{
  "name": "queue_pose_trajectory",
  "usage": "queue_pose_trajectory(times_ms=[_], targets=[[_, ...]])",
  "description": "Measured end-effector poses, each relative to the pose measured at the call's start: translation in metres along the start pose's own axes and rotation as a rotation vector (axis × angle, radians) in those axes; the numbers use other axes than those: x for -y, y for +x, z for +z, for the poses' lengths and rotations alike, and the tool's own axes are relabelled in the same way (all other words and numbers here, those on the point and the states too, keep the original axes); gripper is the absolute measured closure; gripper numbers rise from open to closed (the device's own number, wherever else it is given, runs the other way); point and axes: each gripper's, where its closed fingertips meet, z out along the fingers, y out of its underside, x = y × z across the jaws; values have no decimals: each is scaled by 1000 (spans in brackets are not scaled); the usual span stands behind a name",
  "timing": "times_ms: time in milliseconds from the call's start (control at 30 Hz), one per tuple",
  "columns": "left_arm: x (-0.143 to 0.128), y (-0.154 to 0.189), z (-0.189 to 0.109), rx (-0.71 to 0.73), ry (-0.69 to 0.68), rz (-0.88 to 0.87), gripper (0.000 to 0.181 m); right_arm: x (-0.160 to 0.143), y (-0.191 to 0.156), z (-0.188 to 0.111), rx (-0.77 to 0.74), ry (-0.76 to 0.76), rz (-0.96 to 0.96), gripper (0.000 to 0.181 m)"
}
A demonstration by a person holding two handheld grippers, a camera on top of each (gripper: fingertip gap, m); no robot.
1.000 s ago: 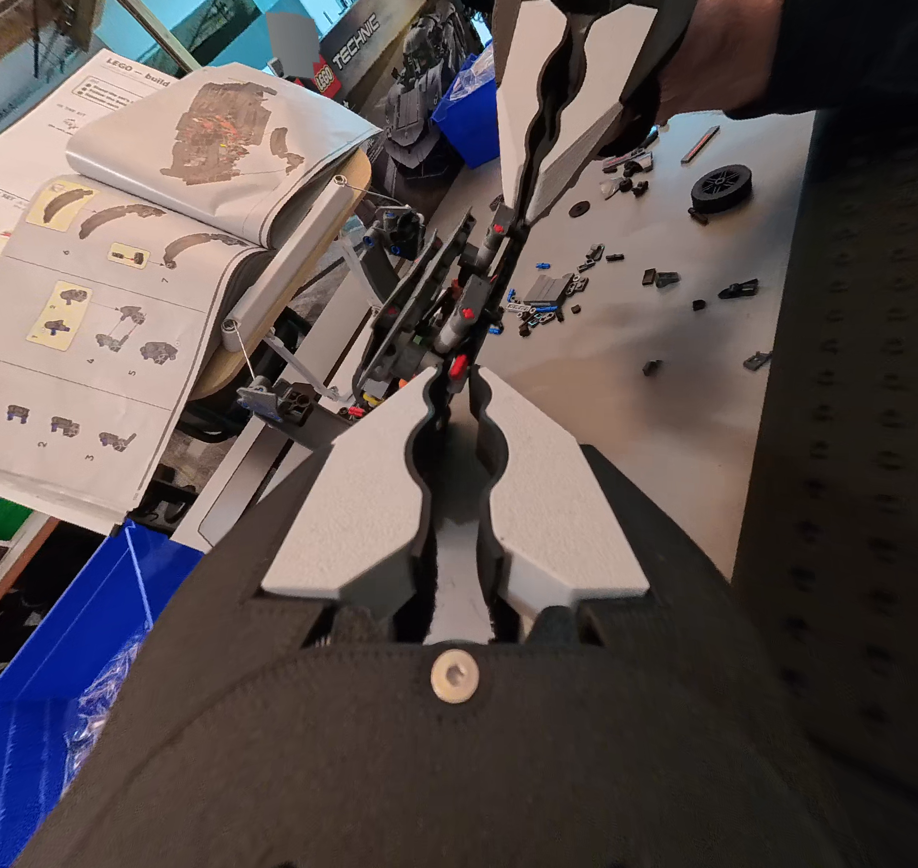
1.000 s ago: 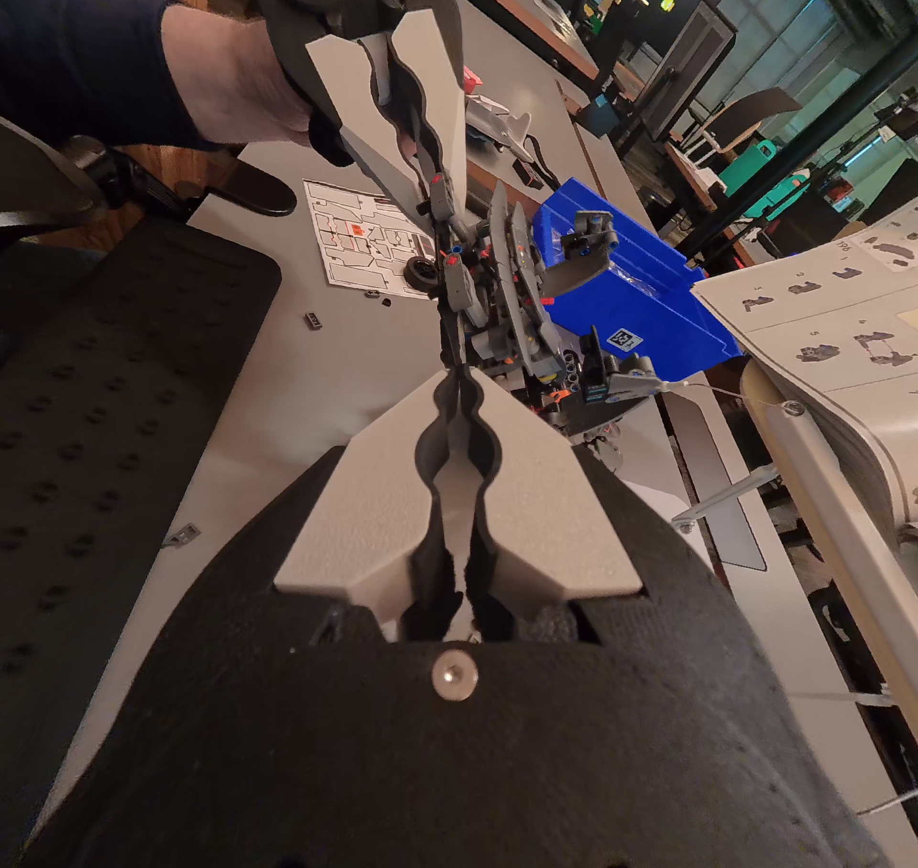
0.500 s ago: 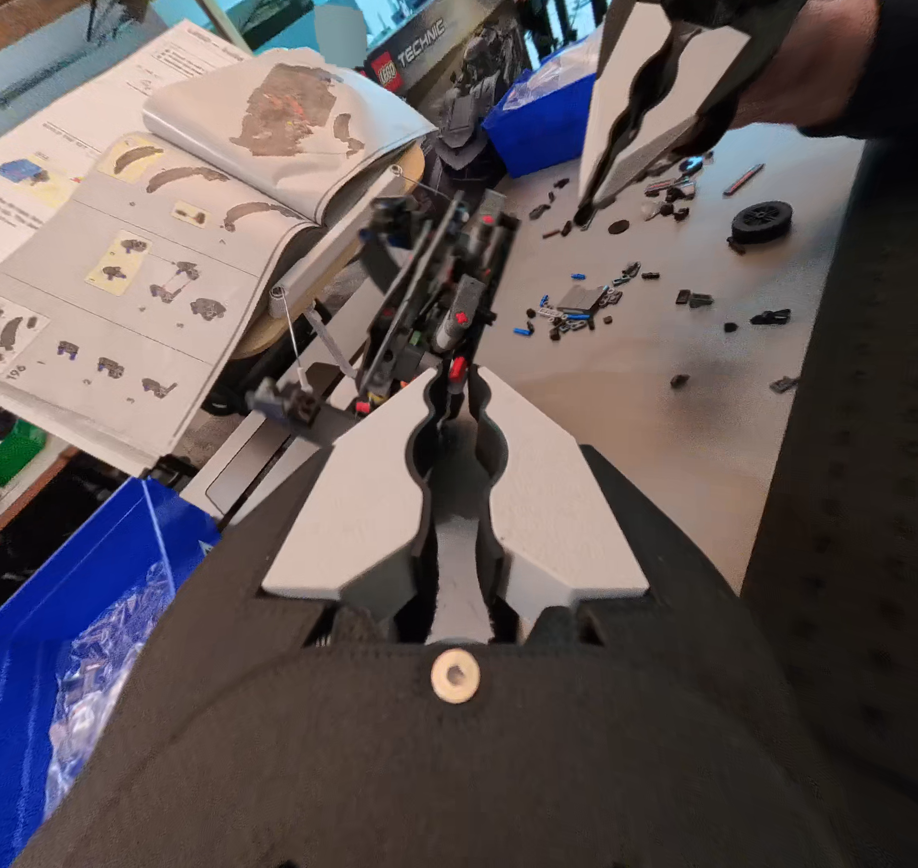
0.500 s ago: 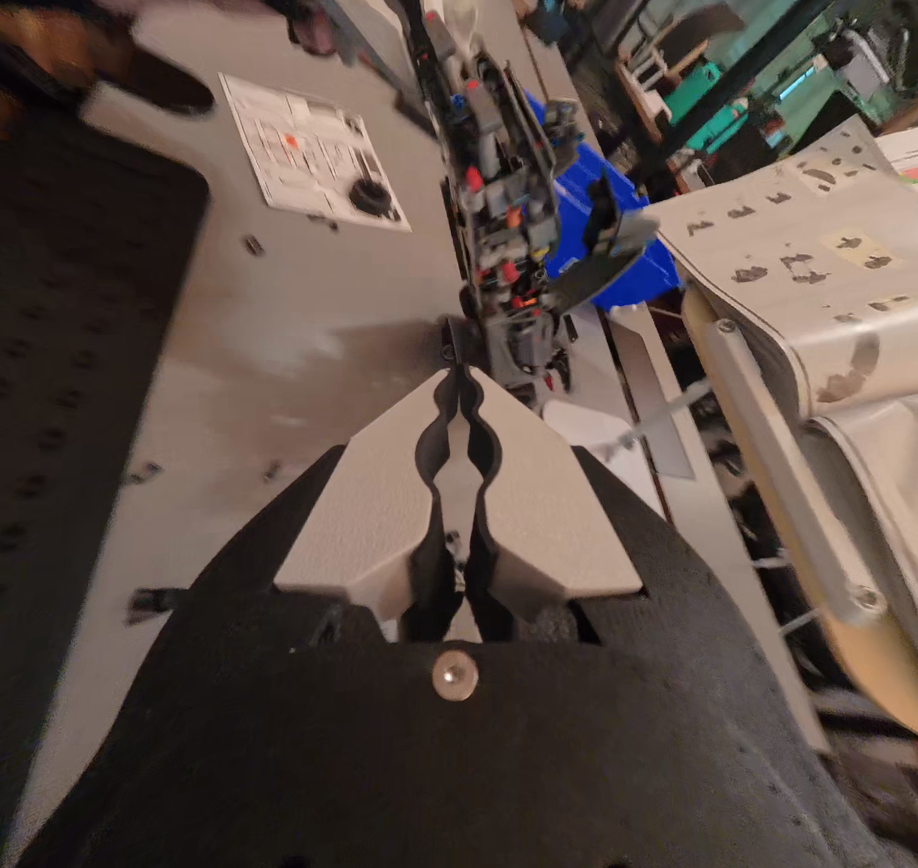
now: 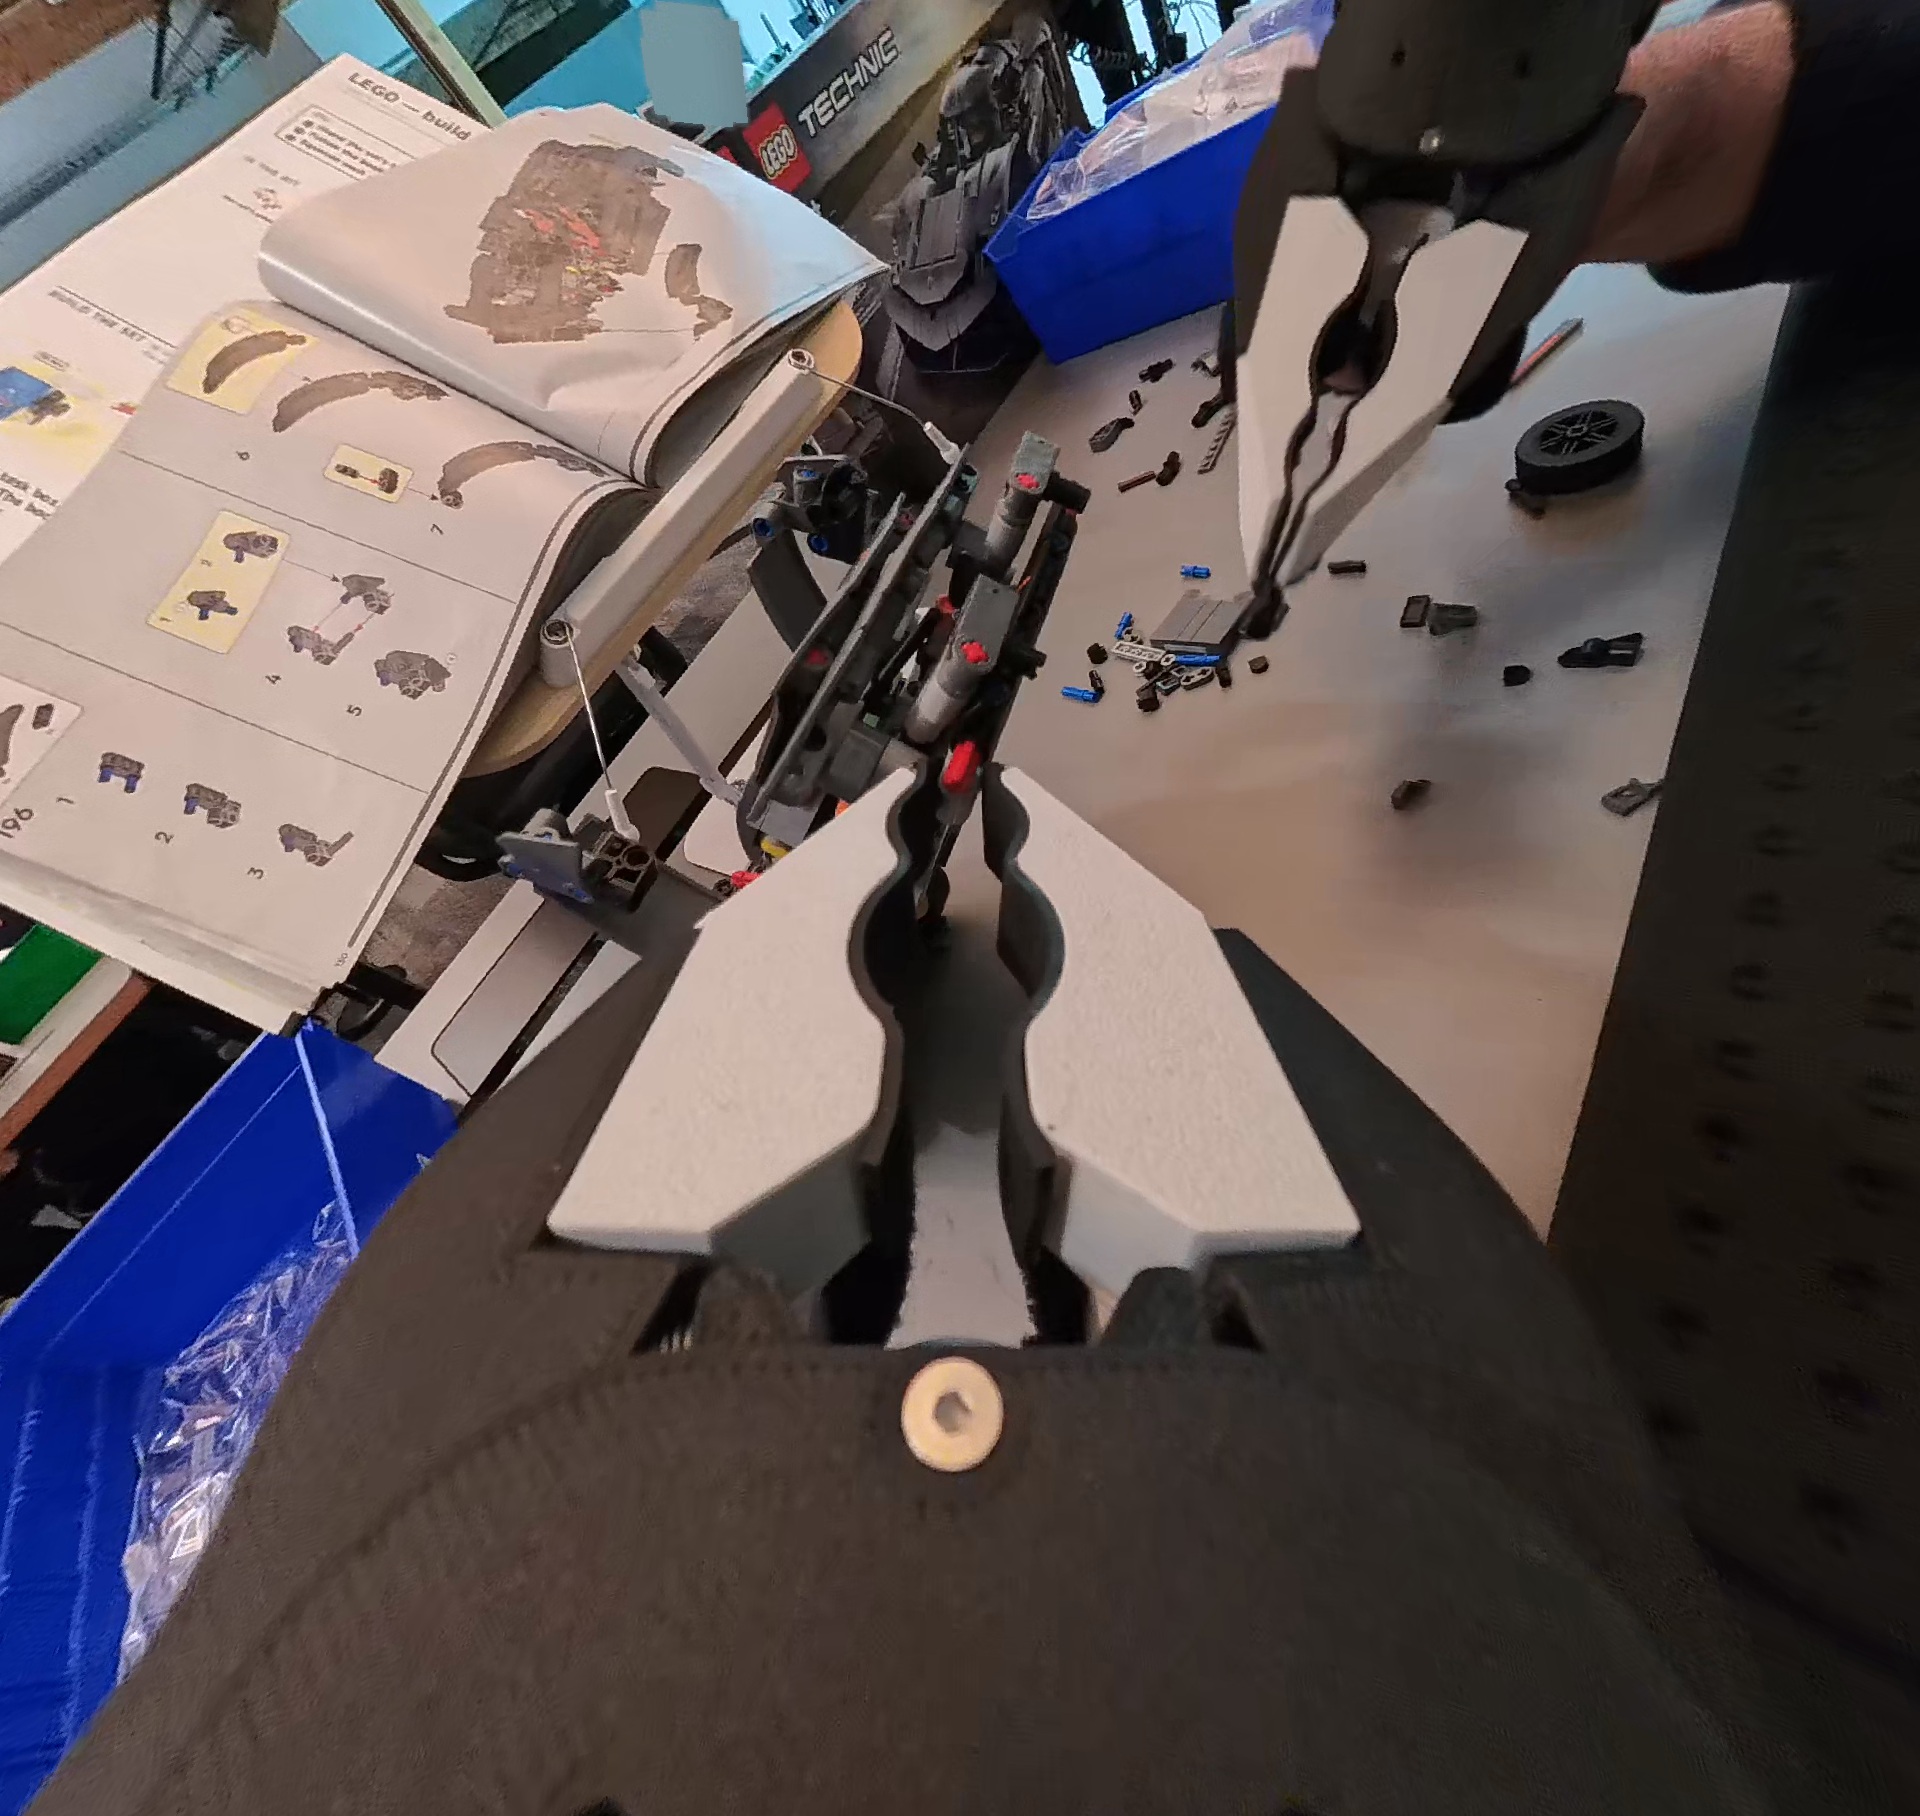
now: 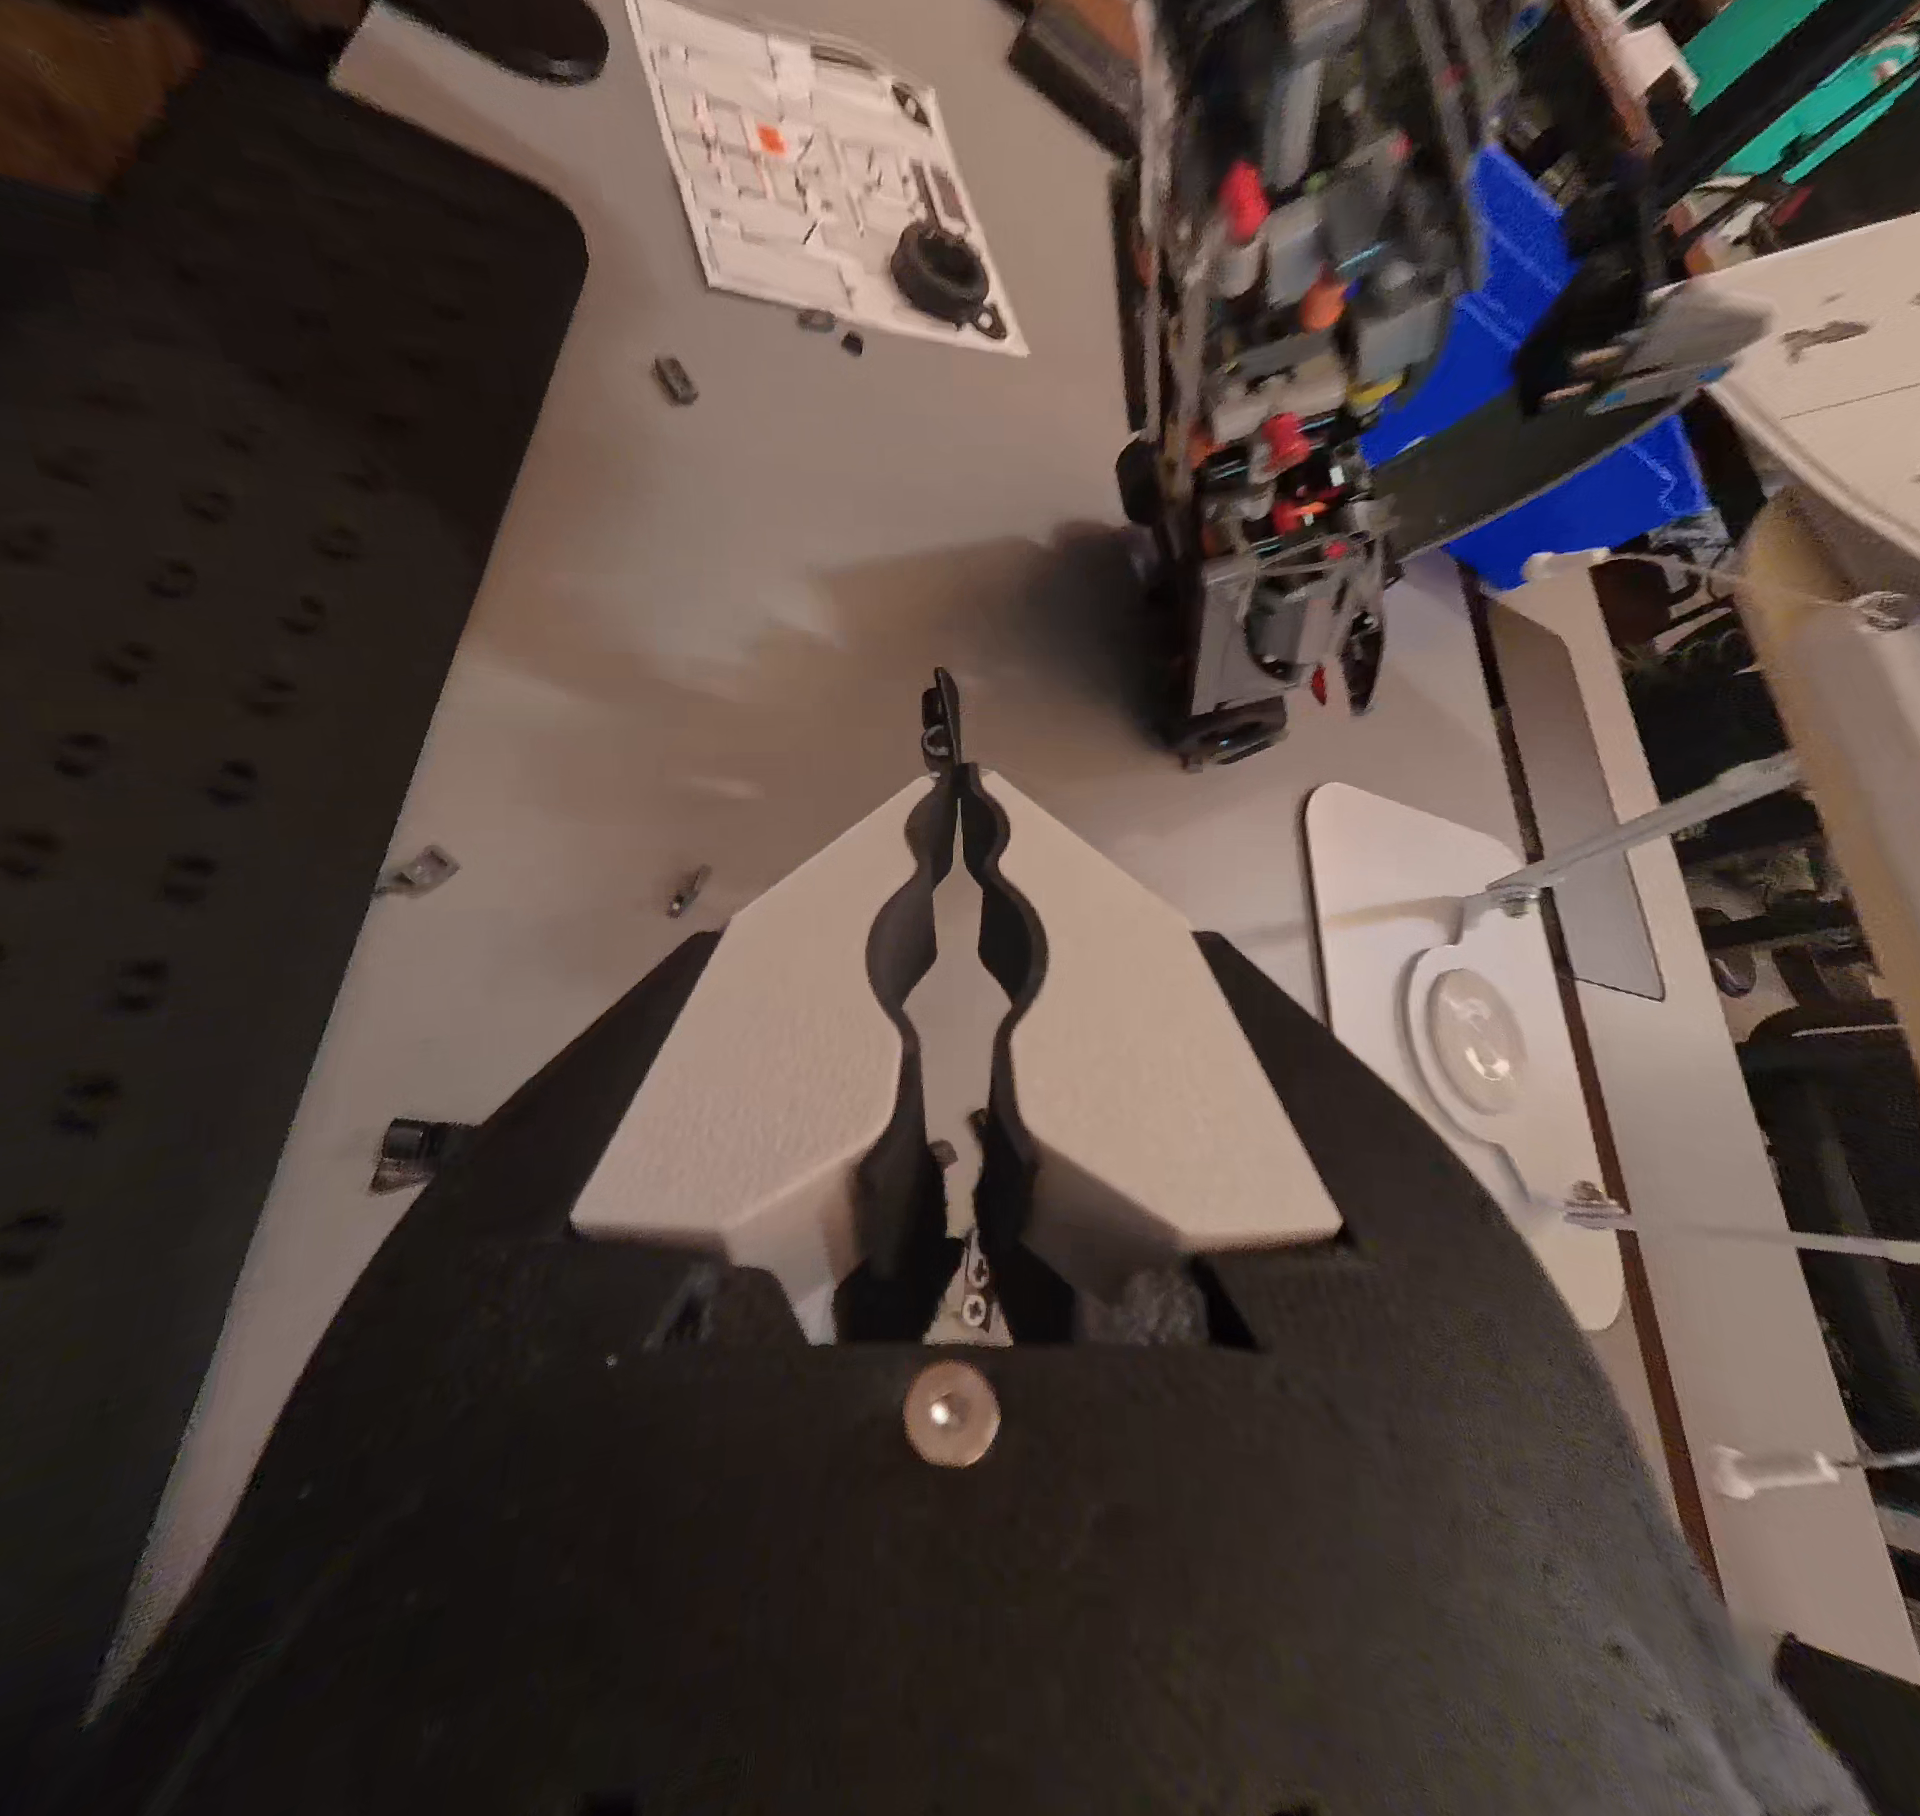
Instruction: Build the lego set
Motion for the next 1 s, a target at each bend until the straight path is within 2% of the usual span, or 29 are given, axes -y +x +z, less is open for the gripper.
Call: queue_pose_trajectory(times_ms=[167,400,567,667,767,867,1000], targets=[[0,0,0,-7,1,-3,175,-22,-22,17,138,-82,45,181],[-1,5,0,-9,4,4,175,-60,-48,36,243,-249,14,181],[-4,6,-2,-9,2,2,175,-64,-59,35,293,-268,0,181],[-5,7,-3,-10,-1,6,175,-62,-64,30,347,-240,53,180],[-6,8,-4,-10,3,4,175,-60,-53,23,326,-206,96,176],[-6,9,-4,-12,10,2,175,-46,-26,16,237,-110,161,171],[-7,10,-4,-11,17,0,175,-24,19,10,93,10,242,144]])
